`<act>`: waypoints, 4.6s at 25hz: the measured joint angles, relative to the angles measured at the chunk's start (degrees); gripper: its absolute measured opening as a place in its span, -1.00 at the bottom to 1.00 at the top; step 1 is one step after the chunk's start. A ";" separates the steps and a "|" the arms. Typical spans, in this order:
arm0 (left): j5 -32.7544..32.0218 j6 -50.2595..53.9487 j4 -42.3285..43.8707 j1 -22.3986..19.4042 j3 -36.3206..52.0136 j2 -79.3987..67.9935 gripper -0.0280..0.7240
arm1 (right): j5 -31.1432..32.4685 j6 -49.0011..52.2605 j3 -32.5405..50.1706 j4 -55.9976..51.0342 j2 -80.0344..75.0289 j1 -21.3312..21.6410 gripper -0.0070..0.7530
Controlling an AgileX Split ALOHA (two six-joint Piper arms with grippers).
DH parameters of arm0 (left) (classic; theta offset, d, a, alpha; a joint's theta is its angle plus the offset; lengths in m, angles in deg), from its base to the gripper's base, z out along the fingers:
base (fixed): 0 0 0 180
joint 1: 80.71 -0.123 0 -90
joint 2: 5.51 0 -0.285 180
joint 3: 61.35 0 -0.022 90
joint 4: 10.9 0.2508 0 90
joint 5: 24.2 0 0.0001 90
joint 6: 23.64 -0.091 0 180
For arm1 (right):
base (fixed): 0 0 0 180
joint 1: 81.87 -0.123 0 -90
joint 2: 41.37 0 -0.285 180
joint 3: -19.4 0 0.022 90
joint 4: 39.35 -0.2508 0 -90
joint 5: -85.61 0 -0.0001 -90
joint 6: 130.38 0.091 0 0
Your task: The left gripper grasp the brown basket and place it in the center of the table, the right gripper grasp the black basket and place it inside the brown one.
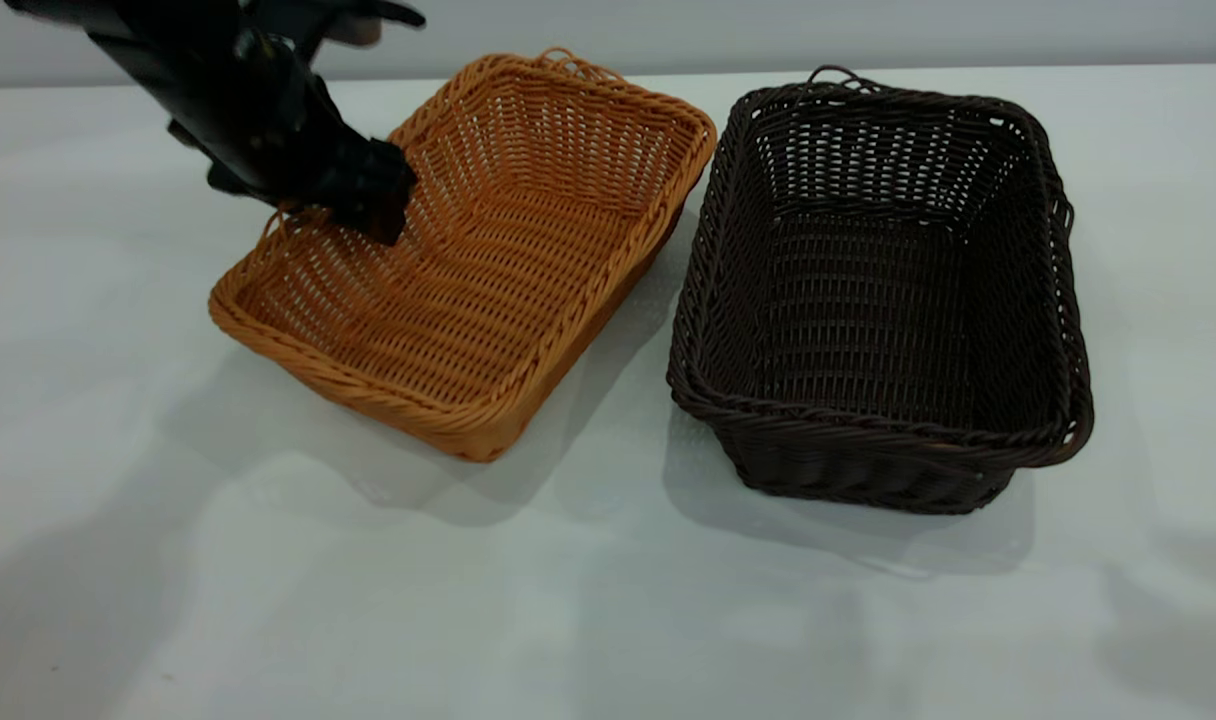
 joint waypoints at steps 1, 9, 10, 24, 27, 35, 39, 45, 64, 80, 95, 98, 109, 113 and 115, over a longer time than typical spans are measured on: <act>0.42 0.00 0.00 0.00 -0.53 -0.82 0.44 | 0.00 -1.24 0.00 -1.97 -1.72 0.00 0.53; 1.29 0.25 -0.28 0.07 -7.67 -6.12 -0.58 | -0.76 -11.19 0.00 -20.69 -17.26 -5.20 0.53; 1.20 0.35 -0.46 0.13 -8.36 -6.12 -0.64 | -1.54 -11.42 -0.06 -22.65 -19.12 -7.06 0.53; -1.98 -0.07 0.32 0.11 -12.91 -1.02 -0.68 | -10.18 -10.94 -0.63 -49.22 -42.33 -13.62 0.53; 0.42 -0.07 0.32 0.11 -12.91 -0.77 -0.68 | -10.24 -12.83 -0.66 -54.78 -46.45 -13.62 0.53; 4.96 -0.07 0.36 0.11 -12.91 -0.77 -0.68 | -11.10 -23.57 -1.09 -70.15 -53.18 -13.62 0.53; 6.14 -0.07 0.36 0.11 -12.91 -0.77 -0.69 | -10.98 -25.35 -1.14 -73.38 -55.94 -13.62 0.53; 6.83 -0.07 0.36 0.11 -12.91 -0.77 -0.69 | -10.63 -26.53 -1.14 -74.47 -57.83 -13.62 0.53; 6.84 -0.07 0.42 0.11 -12.91 -0.77 -0.69 | -12.45 -31.03 -2.16 -80.04 -62.13 -16.31 0.53; -5.21 -0.62 0.53 0.11 -12.91 4.06 -0.69 | -28.09 -37.99 -8.59 -81.12 -63.11 -5.99 -0.61; -32.73 -39.85 -11.15 3.68 -12.96 6.47 -0.69 | -10.02 -50.77 -23.77 -66.13 -63.58 18.52 -0.76; -32.38 -54.61 -18.45 5.76 -12.96 5.31 -0.69 | -5.48 -47.90 -26.35 -58.23 -63.58 20.63 -0.76; -28.72 -75.77 -32.98 10.71 -12.96 0.10 -0.24 | 0.54 -46.40 -27.81 -52.78 -63.97 21.02 -0.76; -26.74 -74.10 -34.52 10.93 -12.96 0.10 0.22 | 0.54 -46.46 -27.87 -52.78 -63.97 21.02 -0.76; -24.07 -69.67 -37.37 10.93 -13.03 0.58 0.39 | 0.54 -46.57 -27.87 -52.78 -63.97 21.02 -0.76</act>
